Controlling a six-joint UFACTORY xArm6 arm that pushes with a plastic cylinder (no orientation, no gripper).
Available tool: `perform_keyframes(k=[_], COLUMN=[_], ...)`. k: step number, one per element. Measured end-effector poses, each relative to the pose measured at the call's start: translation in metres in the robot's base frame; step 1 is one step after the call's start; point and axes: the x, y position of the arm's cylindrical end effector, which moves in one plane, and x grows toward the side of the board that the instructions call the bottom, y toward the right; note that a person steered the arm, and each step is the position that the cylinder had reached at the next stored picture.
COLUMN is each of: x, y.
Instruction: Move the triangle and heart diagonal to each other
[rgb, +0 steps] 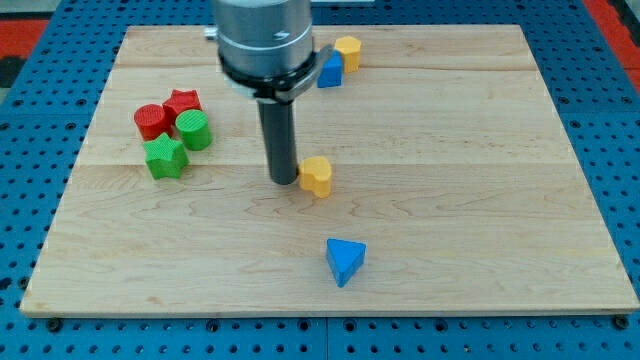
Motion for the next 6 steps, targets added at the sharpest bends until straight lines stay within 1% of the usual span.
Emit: perform_keyframes(k=[1, 2, 3, 4, 5, 6], x=[-0.011, -0.026, 0.033, 0.053, 0.034, 0.037], y=[0.026, 0.040, 0.072, 0.065, 0.109, 0.132])
